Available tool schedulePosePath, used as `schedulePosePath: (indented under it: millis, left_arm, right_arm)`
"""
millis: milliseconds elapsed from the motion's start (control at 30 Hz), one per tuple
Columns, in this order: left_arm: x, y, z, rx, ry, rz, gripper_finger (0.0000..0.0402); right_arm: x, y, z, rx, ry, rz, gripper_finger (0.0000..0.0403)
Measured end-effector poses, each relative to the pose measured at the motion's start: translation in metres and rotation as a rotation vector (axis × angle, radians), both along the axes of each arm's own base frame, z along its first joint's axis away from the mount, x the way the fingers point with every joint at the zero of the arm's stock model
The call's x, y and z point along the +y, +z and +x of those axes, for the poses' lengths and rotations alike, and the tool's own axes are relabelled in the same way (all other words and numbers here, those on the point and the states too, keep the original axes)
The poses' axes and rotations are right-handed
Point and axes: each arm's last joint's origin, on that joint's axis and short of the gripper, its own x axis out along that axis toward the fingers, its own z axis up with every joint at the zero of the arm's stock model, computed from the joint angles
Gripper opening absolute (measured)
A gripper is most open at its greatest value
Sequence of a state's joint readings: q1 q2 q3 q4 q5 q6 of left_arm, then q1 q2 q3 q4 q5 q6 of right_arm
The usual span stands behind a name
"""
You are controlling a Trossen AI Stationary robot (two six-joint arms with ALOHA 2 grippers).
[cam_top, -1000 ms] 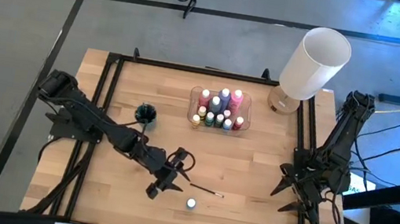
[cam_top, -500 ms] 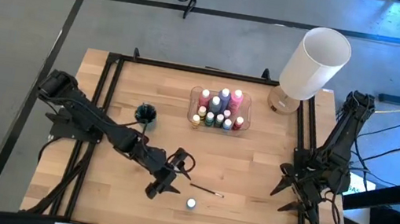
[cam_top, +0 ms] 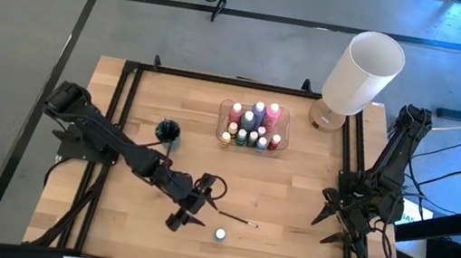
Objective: Pick & Place Paint Supplies
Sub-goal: Put the blue paint bottle into the transparent bin
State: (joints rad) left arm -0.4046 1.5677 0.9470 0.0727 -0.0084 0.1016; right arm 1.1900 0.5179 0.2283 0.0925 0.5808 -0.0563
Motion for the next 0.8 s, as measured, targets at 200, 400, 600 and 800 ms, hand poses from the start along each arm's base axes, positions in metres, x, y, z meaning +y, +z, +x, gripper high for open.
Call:
schedulePosePath:
  millis: [200, 400, 600, 800]
  left_arm:
    - [-0.006, -0.017, 0.01, 0.009, 0.014, -0.033, 0.0265]
    - [-0.013, -0.023, 0.017, -0.022, -0.055, -0.106, 0.0265]
    - [-0.013, -0.02, 0.019, -0.042, -0.057, -0.139, 0.0265]
    - [-0.012, -0.02, 0.021, -0.051, 0.01, -0.146, 0.0265]
  right_arm:
    - [-0.001, 0.0, 0.0, 0.008, -0.028, 0.022, 0.0252]
    - [-0.001, 0.0, 0.0, 0.052, -0.042, 0.085, 0.0252]
    - [-0.001, 0.0, 0.001, 0.064, -0.049, 0.105, 0.0252]
    - [-0.001, 0.0, 0.001, 0.07, -0.05, 0.114, 0.0252]
